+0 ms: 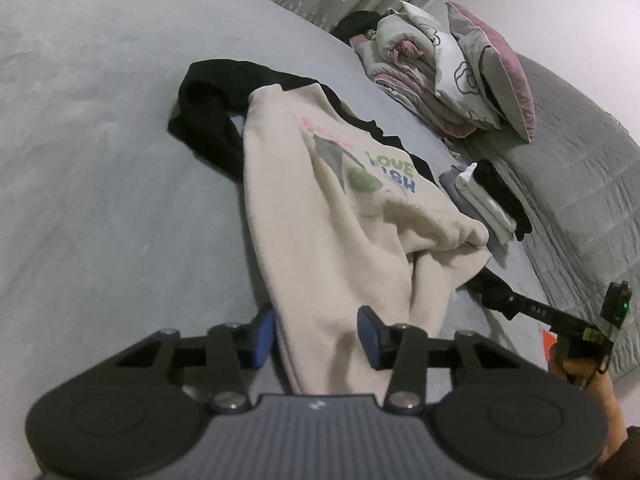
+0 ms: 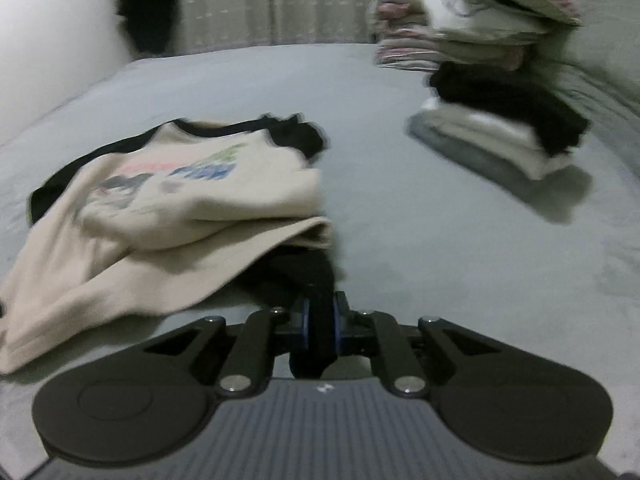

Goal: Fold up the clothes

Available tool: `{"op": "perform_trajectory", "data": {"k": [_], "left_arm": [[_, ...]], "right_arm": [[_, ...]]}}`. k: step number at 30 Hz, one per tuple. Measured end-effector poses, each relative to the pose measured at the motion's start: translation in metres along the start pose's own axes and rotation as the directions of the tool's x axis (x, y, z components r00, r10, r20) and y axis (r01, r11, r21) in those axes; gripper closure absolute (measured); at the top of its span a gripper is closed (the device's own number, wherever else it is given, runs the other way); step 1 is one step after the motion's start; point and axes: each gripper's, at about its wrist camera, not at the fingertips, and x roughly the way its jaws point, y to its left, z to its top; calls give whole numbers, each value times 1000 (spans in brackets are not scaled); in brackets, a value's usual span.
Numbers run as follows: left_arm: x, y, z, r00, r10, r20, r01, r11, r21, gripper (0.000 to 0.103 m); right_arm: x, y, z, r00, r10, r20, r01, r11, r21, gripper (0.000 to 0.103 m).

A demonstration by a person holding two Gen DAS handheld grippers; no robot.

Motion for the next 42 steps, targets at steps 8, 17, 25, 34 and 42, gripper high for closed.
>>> {"op": "perform_trajectory", "data": {"k": [8,17,25,34,42], "left_arm": [[1,-2,0,1000,-1,-8,2,1000,19,58],[2,5,-3,995,-76,-57,75,997,-21,58],[5,16,-3,988,-137,-66,130,987,-99,58],[5,24,-8,984,-173,-40,168,979,-117,59],[-4,21,-30,986,-160,54,168,966,-199,72]], "right_arm": [[10,-33,14,972,-222,79,219,975,49,93],[28,-70,16,972,-230,46,221,962,159,83],[-6,-70,15,994,-19,111,-12,964,267,55],[24,-59,16,978,199,64,-209,913,351,63],[47,-55,4,979,176,103,-202,914,352,55]]}}
